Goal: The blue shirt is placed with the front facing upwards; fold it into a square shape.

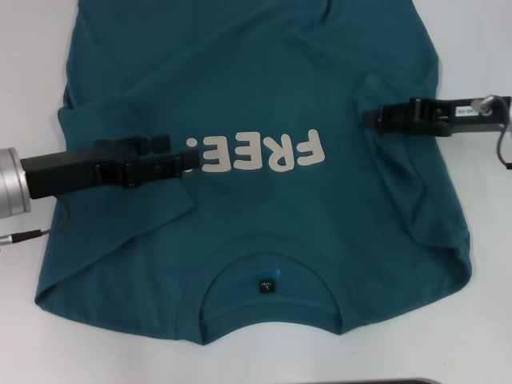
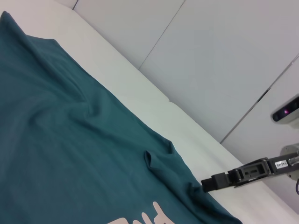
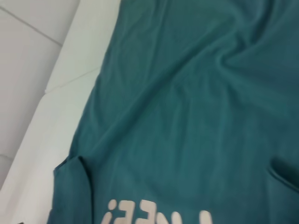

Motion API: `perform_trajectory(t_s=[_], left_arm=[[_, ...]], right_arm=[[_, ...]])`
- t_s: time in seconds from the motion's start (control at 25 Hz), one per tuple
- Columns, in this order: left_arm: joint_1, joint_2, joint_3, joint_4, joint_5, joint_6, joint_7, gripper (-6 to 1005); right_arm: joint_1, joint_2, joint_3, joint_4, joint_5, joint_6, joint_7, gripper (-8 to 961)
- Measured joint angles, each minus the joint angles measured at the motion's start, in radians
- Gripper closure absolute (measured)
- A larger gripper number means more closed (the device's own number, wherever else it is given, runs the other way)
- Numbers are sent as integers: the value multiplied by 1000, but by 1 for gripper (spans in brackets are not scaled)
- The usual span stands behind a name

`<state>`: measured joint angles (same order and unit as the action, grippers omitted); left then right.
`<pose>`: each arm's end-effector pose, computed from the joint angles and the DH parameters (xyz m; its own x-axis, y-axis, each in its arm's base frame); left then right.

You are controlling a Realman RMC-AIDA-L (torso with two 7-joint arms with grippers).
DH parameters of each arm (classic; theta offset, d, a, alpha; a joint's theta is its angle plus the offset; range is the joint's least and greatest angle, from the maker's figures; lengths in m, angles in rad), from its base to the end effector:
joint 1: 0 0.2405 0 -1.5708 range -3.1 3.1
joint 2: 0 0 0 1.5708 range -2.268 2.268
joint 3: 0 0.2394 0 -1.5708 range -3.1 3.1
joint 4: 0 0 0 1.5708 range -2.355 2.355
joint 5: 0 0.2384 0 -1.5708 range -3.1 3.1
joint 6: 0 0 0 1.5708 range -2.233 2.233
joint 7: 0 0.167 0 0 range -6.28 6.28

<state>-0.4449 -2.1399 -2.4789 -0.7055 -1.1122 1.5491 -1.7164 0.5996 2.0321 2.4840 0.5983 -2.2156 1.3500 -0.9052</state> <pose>-0.2749 0.3304 -0.0244 0.5406 0.6475 0.5371 0.7506 -0.6596 0.0397 0.2943 0.3808 -0.0106 0.2224 -0.8831 -0.4130 -0.9668 -0.2545 0.0236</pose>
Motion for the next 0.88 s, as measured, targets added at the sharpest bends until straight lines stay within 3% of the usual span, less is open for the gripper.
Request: perform_trajectory(t_s=[0.2, 0.56, 0.88], left_arm=[[0, 0, 0, 0, 0, 0, 0, 115], [4, -3, 0, 2, 0, 0, 1, 116], [-1, -6, 0, 8, 0, 0, 2, 116]], right_arm=[[19, 6, -11, 5, 2, -2, -1, 521], [-43, -24, 3, 13, 7, 12, 8, 520], [-109, -36, 93, 58, 7, 65, -3, 520]])
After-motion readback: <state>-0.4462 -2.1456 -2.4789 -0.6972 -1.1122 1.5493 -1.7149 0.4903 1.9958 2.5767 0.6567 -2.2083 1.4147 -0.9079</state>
